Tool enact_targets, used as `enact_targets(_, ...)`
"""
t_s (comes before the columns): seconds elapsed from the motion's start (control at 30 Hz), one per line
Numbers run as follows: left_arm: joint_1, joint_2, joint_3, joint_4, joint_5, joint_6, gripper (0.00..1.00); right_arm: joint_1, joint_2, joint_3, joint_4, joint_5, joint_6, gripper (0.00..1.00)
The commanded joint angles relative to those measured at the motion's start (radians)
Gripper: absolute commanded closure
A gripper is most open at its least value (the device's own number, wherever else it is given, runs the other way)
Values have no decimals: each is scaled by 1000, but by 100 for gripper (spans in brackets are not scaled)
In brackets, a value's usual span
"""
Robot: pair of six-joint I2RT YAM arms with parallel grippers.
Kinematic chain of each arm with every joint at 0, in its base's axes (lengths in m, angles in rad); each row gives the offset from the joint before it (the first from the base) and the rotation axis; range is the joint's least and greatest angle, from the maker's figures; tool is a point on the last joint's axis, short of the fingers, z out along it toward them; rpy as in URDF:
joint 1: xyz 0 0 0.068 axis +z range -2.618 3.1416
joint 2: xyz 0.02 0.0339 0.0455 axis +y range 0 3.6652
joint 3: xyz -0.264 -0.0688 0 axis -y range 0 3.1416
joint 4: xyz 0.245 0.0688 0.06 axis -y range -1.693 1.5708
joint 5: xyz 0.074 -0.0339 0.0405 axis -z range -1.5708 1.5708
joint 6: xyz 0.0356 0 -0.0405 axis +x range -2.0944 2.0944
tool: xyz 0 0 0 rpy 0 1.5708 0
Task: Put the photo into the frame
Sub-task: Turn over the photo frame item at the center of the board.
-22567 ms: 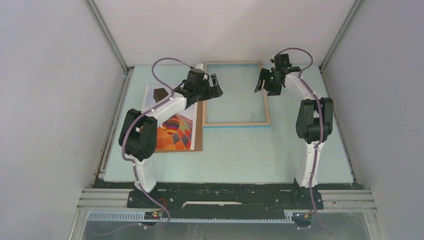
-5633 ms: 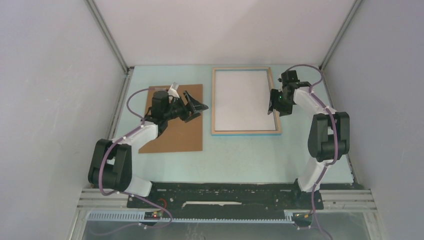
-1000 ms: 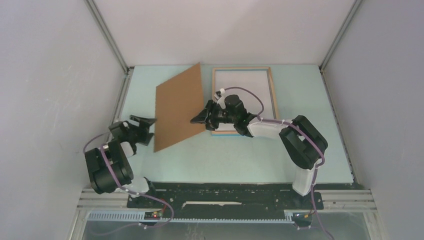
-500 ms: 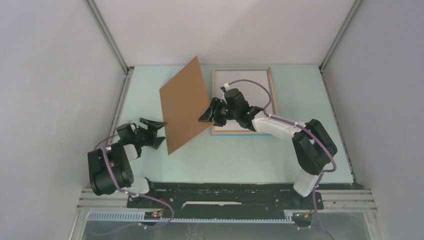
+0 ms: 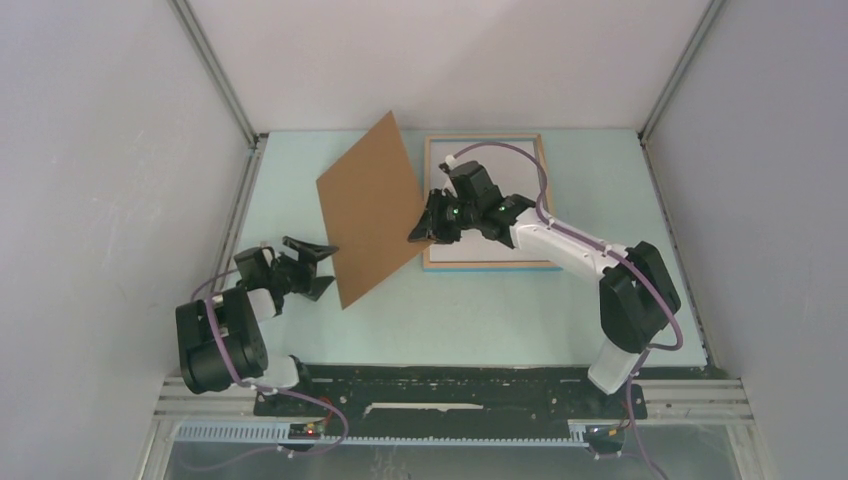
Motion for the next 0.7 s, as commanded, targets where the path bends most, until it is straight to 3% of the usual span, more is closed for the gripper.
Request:
enact_targets(0.0,-9,-49,-3,-16,44,45,3,-10,-6,74,-10,-17,-44,75)
enact_targets(0.1,-10,-131,8,-73,31,96,1,-28,-16,74,-12,-16,-38,89)
enact_targets(0.17,-10,-231,41,-197,-14,169,0,-41,-29,75,-13,-17,-40,100)
enact_targets(0.37,-76,-564,211,-550,-239,411,0,-66,-69,118,-54,-25,-144,100)
enact_targets(0.67,-223,-581,404,-580,-212,263,1,-78,-93,461,-356,44,-378,100)
